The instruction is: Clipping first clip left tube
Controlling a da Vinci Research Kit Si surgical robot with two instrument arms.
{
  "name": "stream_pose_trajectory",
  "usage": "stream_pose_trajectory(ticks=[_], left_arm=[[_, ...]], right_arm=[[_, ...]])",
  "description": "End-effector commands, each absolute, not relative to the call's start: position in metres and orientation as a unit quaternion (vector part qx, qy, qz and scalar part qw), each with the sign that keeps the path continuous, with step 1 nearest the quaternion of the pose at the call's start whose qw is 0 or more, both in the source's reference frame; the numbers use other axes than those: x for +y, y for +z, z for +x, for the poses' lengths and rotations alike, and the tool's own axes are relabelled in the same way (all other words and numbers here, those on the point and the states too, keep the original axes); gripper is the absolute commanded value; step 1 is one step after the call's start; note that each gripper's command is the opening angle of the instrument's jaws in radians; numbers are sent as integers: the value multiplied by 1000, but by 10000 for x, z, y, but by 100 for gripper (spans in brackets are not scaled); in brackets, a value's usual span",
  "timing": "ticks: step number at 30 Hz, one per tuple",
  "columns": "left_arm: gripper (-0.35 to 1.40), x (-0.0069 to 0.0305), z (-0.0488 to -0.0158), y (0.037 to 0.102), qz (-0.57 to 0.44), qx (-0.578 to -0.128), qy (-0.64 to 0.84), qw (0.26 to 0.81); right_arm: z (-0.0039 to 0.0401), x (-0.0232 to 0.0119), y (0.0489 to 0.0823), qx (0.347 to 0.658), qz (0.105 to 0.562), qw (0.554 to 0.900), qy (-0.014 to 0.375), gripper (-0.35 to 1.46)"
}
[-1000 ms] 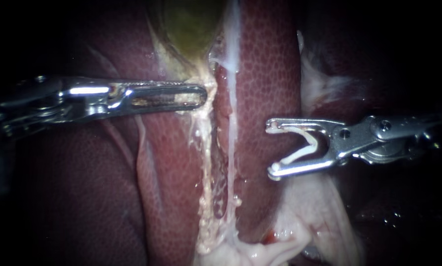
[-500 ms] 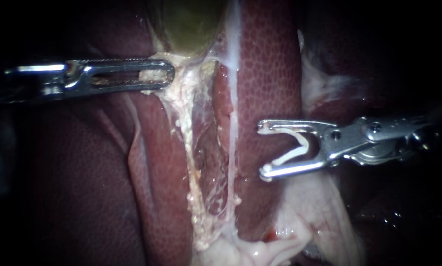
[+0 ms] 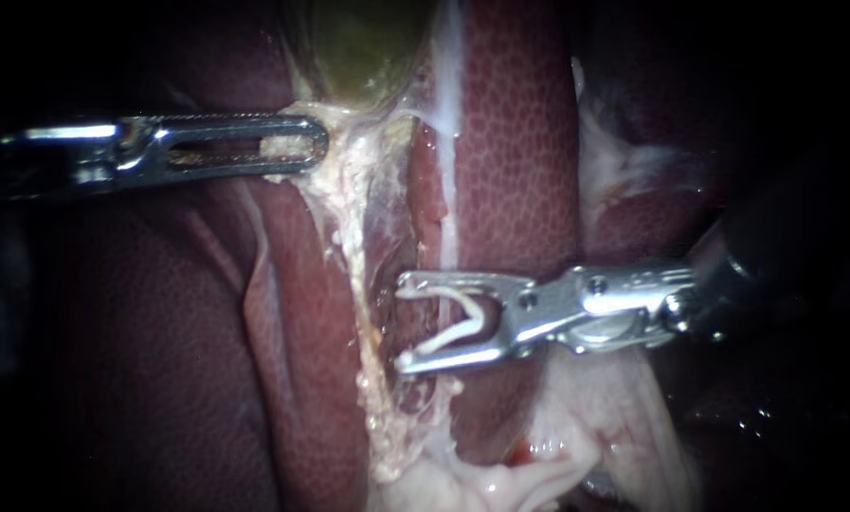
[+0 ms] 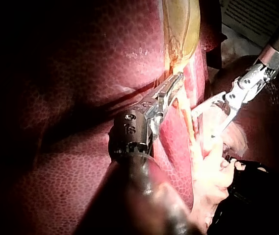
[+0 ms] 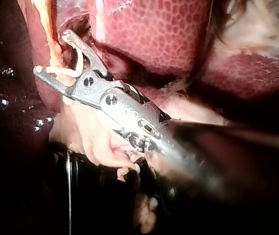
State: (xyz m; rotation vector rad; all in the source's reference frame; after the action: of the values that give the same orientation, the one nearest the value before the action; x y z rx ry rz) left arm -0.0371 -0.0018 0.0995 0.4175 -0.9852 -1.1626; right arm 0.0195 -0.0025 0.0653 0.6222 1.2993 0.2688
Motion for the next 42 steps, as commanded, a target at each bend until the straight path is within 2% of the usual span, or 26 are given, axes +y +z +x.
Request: stream_pose_trajectory(ticks=[1, 13, 24, 33, 42], left_arm=[[-35, -18, -371, 994, 188, -443, -523, 704], [-35, -18, -371, 994, 188, -443, -523, 704], [-35, -17, -371, 995, 186, -443, -523, 704], [-35, -17, -371, 996, 186, -443, -523, 704], [-35, -17, -371, 996, 186, -443, -523, 704]], right_arm=[[199, -27, 656, 594, 285, 743, 120, 60], [223, -32, 666, 591, 308, 734, 128, 60], [228, -37, 659, 608, 361, 694, 138, 60], [246, -47, 668, 613, 396, 668, 145, 60], [252, -43, 670, 627, 403, 648, 156, 56]])
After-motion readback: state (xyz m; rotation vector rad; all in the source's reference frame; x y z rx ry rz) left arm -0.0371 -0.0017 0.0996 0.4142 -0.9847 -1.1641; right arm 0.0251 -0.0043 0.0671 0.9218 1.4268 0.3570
